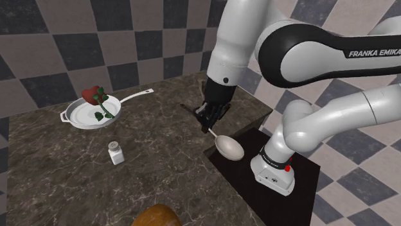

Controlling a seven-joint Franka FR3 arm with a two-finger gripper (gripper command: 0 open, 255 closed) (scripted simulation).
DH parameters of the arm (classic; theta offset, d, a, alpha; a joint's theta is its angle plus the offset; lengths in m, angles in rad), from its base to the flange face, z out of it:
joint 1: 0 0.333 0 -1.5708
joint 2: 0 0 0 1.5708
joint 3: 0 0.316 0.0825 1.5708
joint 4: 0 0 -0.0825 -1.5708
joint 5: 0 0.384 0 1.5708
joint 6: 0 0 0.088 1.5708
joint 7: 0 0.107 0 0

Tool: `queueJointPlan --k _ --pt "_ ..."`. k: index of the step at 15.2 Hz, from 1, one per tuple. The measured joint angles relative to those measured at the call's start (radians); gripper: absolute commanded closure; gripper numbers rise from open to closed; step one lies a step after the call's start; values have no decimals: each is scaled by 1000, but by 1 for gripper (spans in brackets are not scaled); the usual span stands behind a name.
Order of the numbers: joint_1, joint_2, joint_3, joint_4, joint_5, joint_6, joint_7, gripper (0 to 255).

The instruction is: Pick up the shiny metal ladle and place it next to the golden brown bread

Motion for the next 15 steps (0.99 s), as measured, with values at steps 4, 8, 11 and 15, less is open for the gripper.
queueJointPlan --k 4,8,11,15 --pt "8 3 24 -40 19 46 5 255" --pt "14 9 43 -87 36 99 -1 255" --pt "18 16 58 -123 50 141 -7 255" --pt "21 36 80 -162 67 200 -14 255"
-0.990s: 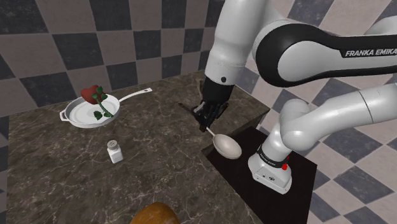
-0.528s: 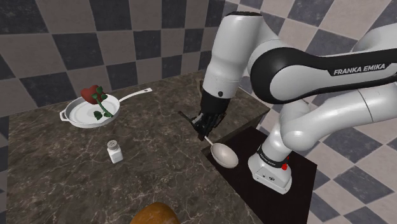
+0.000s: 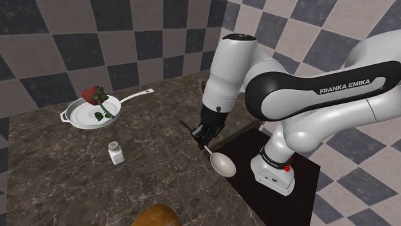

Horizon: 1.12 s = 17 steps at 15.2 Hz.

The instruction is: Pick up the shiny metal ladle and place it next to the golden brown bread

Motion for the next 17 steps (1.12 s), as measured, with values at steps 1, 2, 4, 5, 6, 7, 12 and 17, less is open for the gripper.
queueJointPlan --k 1,2,4,5,6,7,12,17 --pt "2 0 3 -14 5 13 -4 255" --pt "1 11 11 -21 9 31 -5 255" --pt "2 24 22 -38 18 61 -8 255" --pt "1 31 26 -45 21 75 -12 255" --pt "1 40 34 -53 26 93 -12 255" --pt "3 48 42 -64 32 112 -14 255" --pt "3 91 73 -105 55 195 -23 255" --pt "2 145 107 -141 78 285 -31 255"
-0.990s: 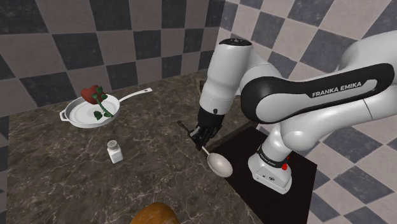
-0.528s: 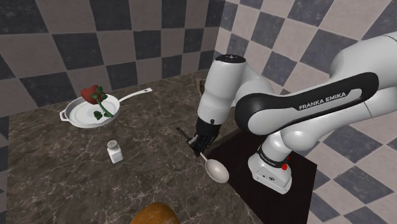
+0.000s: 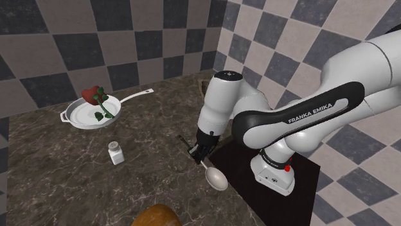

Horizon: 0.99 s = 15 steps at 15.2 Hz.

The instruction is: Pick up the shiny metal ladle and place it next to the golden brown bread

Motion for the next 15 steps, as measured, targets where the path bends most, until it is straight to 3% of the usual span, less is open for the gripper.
queueJointPlan --k 8,14,15 --pt "-16 107 53 -36 21 143 -11 255" --pt "-18 116 56 -38 21 154 -12 255" --pt "-18 116 56 -38 21 154 -12 0"
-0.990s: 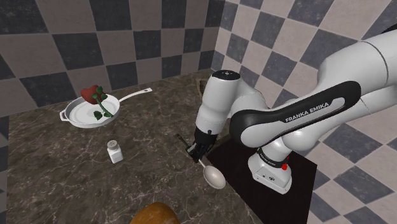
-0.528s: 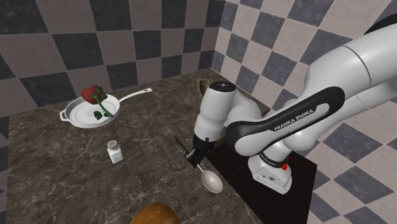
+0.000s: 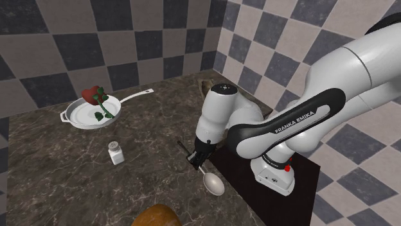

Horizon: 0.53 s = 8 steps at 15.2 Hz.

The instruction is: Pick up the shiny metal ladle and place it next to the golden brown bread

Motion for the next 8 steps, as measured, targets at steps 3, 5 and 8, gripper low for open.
queueJointPlan --k 3,5,8 --pt "0 0 0 0 0 0 0 0" --pt "0 0 0 0 0 0 0 0" --pt "6 -48 -26 11 -7 -59 -2 0"
